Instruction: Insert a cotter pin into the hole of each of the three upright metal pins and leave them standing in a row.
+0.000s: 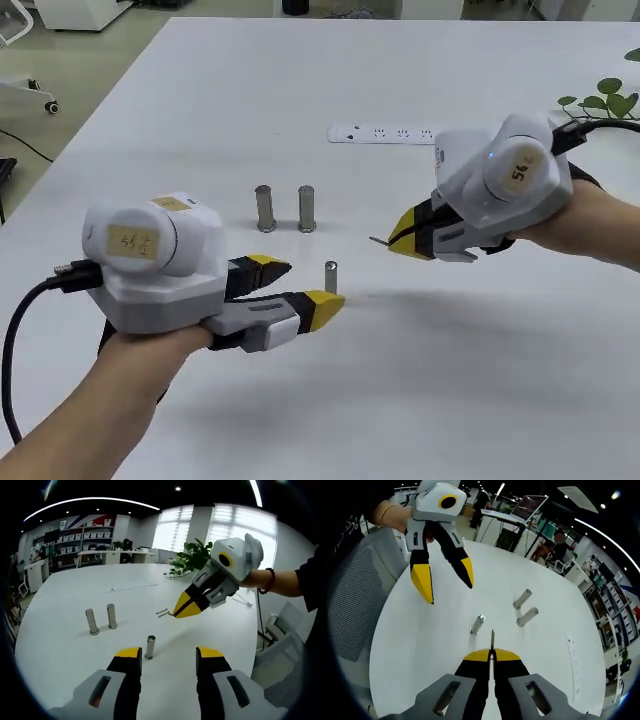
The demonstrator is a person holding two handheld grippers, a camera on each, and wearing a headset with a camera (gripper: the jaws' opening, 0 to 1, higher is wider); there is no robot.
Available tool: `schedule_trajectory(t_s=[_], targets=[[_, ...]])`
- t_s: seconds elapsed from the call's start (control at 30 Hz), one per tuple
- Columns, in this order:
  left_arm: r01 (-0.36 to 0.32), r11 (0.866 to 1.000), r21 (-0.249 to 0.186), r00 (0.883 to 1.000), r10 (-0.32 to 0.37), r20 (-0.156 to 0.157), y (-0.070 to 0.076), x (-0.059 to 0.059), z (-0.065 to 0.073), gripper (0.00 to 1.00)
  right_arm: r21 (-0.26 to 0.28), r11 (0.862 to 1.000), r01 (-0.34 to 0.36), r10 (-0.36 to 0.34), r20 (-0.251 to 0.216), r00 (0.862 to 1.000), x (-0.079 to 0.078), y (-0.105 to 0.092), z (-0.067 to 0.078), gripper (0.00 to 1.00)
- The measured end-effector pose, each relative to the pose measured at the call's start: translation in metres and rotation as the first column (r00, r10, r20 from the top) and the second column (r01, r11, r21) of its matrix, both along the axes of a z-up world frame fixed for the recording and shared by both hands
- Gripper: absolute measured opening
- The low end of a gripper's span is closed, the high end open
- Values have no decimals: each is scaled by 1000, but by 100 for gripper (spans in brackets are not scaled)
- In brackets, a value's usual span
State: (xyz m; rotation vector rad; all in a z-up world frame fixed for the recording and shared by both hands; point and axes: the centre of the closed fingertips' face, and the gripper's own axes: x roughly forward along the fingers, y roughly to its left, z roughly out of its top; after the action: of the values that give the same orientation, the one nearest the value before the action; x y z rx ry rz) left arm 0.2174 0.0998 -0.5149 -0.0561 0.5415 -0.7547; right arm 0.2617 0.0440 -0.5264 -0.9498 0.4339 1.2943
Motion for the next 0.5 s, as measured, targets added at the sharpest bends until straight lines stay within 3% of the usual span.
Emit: schedule_trajectory(t_s=[0.27,0.5], targets=[[9,996,-85,998,-14,-59,-13,-7,7,34,0,995,-102,102,66,993,-24,14,7,0],[4,989,-145,997,-16,-79,-19,-10,13,28,-10,987,-160,160,107,981,-42,21,15,0]])
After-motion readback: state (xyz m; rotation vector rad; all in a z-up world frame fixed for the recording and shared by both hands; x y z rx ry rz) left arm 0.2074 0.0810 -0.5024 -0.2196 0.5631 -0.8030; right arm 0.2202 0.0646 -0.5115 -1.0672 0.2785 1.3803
